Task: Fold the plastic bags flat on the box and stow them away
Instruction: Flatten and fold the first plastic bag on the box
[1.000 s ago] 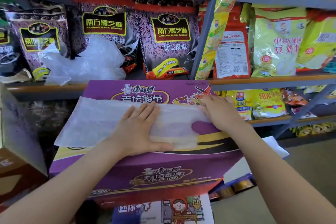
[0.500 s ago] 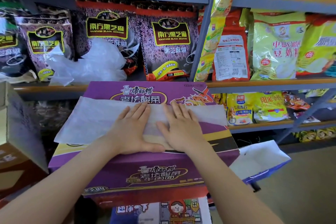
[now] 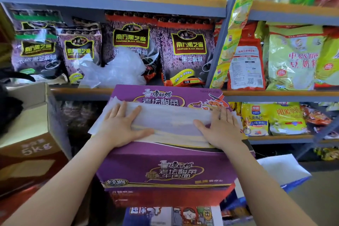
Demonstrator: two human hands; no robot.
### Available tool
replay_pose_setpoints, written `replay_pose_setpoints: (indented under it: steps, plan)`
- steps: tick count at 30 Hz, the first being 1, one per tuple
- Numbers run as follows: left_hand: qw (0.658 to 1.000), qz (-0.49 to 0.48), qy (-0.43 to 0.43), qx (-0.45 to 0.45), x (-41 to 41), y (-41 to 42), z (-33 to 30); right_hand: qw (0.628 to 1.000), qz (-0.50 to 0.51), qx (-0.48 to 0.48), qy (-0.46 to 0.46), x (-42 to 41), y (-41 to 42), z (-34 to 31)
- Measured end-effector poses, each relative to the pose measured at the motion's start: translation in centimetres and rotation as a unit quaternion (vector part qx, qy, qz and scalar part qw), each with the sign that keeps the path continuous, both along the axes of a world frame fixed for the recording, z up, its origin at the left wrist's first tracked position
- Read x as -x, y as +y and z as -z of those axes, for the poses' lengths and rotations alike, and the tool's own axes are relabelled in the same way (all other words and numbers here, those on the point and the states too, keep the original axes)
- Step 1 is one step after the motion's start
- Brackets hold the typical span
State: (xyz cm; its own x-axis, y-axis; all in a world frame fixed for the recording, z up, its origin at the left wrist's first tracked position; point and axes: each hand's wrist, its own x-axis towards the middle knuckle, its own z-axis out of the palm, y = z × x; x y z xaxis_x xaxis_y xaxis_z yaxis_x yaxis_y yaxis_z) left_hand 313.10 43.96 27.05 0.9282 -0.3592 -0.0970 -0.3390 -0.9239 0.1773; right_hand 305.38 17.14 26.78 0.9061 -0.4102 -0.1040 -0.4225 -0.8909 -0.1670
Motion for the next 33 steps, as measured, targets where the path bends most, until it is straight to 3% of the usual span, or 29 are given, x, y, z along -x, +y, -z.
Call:
replay_pose_setpoints:
  steps: [6,9,12,15,18,21,24,25,27,29,33]
  plan:
    - [0.998,-0.055,0.003,-0.029,0.1,0.1,-0.3,1.000,0.023,-0.009,-0.001,-0.5,-0.1,0.0]
    - [0.998,-0.010,-0.059,-0.028,0.7,-0.5,-0.7,0.997,-0.069,0.015,-0.036,-1.7,0.6,-0.6]
    - [0.989,0.096,-0.103,0.051,1.9,-1.5,-1.2,0.989,-0.137,-0.010,-0.049,-3.5,1.9,-2.6]
    - [0.951,0.246,-0.145,0.115,3.9,-2.8,-1.1,0.986,-0.169,0.011,-0.006,-5.2,2.7,-4.0]
    - [0.894,0.346,-0.282,0.051,5.5,-3.4,0.4,0.982,-0.179,0.000,0.059,-5.6,2.5,-4.6]
    - [0.866,0.389,-0.310,0.047,6.7,-3.4,1.9,0.973,-0.210,-0.016,0.092,-4.6,1.9,-5.0]
    - [0.867,0.371,-0.319,0.091,7.2,-3.5,3.4,0.963,-0.246,-0.014,0.112,-3.3,1.7,-5.9]
    - [0.868,0.355,-0.328,0.111,7.2,-3.6,3.6,0.961,-0.256,-0.042,0.098,-3.0,1.4,-6.0]
    - [0.871,0.326,-0.335,0.152,7.0,-3.5,3.8,0.949,-0.232,-0.202,0.070,-1.9,0.8,-6.2]
    - [0.872,0.317,-0.319,0.192,6.7,-3.1,4.0,0.903,-0.204,-0.373,0.057,-0.6,0.4,-6.3]
    - [0.874,0.291,-0.271,0.279,6.4,-2.2,3.3,0.879,-0.232,-0.414,0.045,1.4,-0.2,-6.1]
